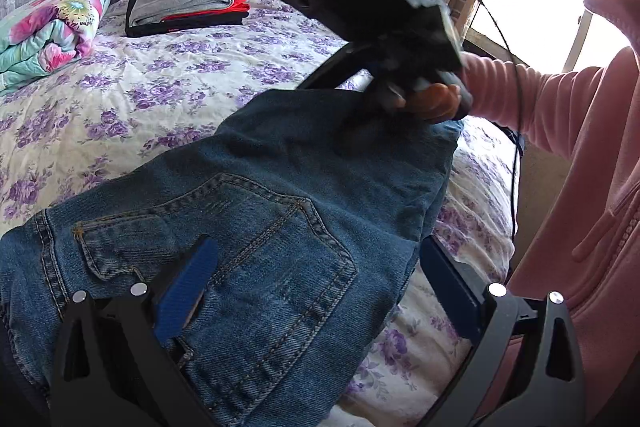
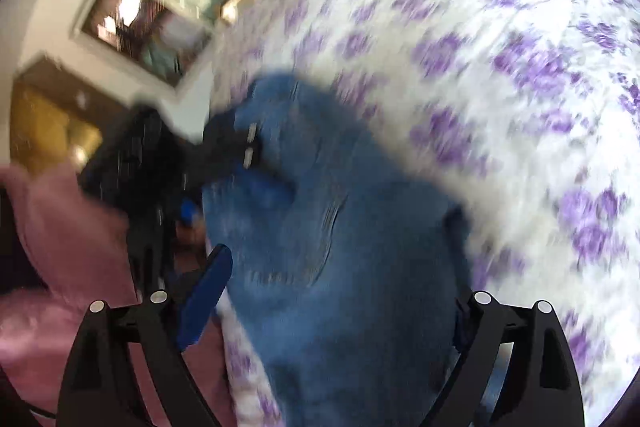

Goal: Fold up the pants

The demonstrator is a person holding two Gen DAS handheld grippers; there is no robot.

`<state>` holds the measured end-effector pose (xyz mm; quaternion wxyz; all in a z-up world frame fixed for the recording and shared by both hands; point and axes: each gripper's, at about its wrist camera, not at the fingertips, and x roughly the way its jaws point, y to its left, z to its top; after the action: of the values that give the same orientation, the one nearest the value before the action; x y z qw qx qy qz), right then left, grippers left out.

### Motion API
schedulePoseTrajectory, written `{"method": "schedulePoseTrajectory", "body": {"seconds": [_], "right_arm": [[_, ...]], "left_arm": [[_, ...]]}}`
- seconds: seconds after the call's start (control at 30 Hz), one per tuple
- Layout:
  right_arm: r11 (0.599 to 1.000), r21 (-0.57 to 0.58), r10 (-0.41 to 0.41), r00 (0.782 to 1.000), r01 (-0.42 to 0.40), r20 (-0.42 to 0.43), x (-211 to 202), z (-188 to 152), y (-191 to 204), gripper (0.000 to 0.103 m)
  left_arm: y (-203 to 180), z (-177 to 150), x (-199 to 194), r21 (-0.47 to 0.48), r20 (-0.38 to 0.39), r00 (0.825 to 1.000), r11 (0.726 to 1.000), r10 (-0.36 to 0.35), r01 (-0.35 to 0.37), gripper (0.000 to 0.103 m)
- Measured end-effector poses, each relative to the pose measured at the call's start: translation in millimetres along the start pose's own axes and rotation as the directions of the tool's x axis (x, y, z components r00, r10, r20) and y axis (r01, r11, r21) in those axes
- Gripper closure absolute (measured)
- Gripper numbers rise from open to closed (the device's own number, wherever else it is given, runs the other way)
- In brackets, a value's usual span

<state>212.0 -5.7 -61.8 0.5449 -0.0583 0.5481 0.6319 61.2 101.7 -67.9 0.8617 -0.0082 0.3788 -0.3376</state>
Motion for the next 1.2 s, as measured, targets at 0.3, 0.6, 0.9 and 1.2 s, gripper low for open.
{"method": "schedulePoseTrajectory", "body": {"seconds": [0.3,0.6,0.9,1.2], "right_arm": [[0.993,0.089,0.062,0.987,-0.075,0.148,-28,11,-28,0.013],[0.987,-0.076,-0.147,0.987,0.141,-0.07,-24,-27,30,0.012],[0.94,-0.204,-0.313,0.928,0.273,-0.202,10,-42,48,0.012],[0.998,0.005,0.066,0.997,-0.066,-0.027,17,5,-4,0.011]], "left_arm": [[1,-1,-1,0.0,0.001,1.0,1.0,0.0,0.0,0.004],[0,-1,-1,0.002,0.001,1.0,1.0,0.0,0.0,0.004],[-2,-2,-1,0.005,0.001,1.0,1.0,0.003,-0.003,0.004],[0,-2,-1,0.004,0.003,1.0,1.0,0.003,-0.003,0.004]]}}
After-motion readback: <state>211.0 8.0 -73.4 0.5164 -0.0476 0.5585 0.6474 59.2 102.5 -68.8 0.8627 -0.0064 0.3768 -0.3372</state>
